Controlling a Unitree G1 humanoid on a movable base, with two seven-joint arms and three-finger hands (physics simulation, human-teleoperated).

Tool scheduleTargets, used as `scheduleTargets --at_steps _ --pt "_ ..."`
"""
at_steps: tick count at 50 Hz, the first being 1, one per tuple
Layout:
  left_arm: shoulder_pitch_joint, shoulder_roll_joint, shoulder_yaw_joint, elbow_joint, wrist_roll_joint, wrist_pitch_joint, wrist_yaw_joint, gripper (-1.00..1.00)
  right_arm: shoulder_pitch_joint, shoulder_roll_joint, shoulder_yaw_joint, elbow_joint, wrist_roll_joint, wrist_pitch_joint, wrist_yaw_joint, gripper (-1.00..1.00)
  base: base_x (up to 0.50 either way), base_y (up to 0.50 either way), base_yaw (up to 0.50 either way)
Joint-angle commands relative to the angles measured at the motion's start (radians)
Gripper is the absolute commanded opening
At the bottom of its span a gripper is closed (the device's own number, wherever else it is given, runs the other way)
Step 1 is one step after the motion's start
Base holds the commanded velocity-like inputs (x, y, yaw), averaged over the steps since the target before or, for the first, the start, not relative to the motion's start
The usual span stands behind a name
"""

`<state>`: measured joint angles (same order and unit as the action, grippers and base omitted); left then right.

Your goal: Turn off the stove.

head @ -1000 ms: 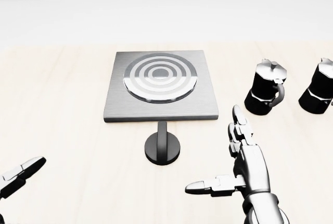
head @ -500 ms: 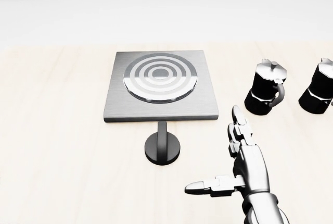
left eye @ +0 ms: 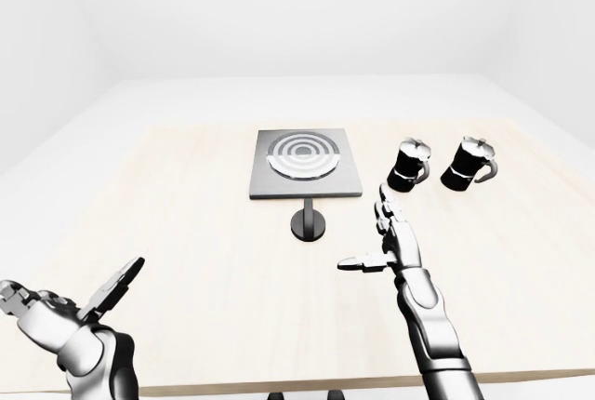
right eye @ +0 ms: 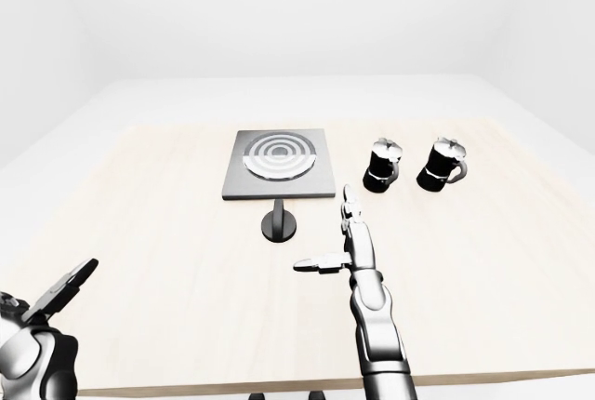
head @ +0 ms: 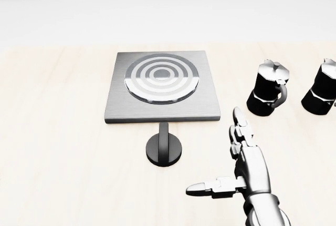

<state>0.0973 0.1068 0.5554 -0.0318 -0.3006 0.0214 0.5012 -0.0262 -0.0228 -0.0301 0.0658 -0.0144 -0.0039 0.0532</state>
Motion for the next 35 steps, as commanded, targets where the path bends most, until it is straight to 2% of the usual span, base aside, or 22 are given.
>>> scheduleTargets --at_steps 1,9,10,12,13,17,20,22,23,27,34,35 --pt "-0.001 0.003 0.002 0.005 -0.004 0.004 0.001 1.00 -0.001 0.000 0.000 0.002 -0.001 0.000 0.000 1.00 0.00 0.00 0.00" --pt "0.000 0.003 0.002 0.005 -0.004 0.004 0.002 1.00 -0.001 0.000 0.000 0.002 -0.001 0.000 0.000 1.00 0.00 0.00 0.00" --pt "0.004 0.000 0.004 -0.012 -0.005 0.008 0.008 1.00 0.004 -0.001 0.009 -0.004 -0.010 -0.012 0.007 1.00 0.00 0.00 0.00" --pt "0.013 -0.007 0.006 -0.026 -0.001 -0.003 0.005 1.00 0.008 0.003 0.010 -0.016 -0.012 -0.011 0.004 1.00 0.00 0.00 0.00" --pt "0.007 -0.008 0.005 -0.004 0.004 -0.025 0.002 1.00 0.008 0.003 0.010 -0.021 -0.008 -0.006 0.008 1.00 0.00 0.00 0.00" --pt "0.009 -0.009 0.001 0.002 0.008 -0.043 -0.004 1.00 0.004 0.002 0.017 -0.033 -0.034 0.016 -0.004 1.00 0.00 0.00 0.00" --pt "0.013 -0.010 0.004 -0.010 0.001 -0.048 -0.003 1.00 0.001 0.007 0.020 -0.014 -0.036 0.004 -0.006 1.00 0.00 0.00 0.00" --pt "0.015 -0.014 0.005 -0.006 0.000 -0.069 -0.008 1.00 0.000 0.009 0.025 -0.006 -0.044 -0.002 -0.010 1.00 0.00 0.00 0.00" --pt "0.015 -0.014 0.006 -0.004 -0.002 -0.072 -0.009 1.00 0.001 0.010 0.027 -0.006 -0.045 -0.001 -0.011 1.00 0.00 0.00 0.00" --pt "0.022 -0.016 0.010 -0.023 -0.014 -0.060 -0.016 1.00 0.002 0.008 0.026 -0.011 -0.050 0.006 -0.011 1.00 0.00 0.00 0.00" --pt "0.026 -0.021 0.016 -0.030 -0.041 -0.071 -0.033 1.00 0.006 0.010 0.022 0.025 -0.027 -0.032 -0.002 1.00 0.00 0.00 0.00" --pt "0.029 -0.013 0.016 -0.052 -0.056 -0.013 -0.034 1.00 0.003 0.010 0.024 0.032 -0.029 -0.032 -0.002 1.00 0.00 0.00 0.00"
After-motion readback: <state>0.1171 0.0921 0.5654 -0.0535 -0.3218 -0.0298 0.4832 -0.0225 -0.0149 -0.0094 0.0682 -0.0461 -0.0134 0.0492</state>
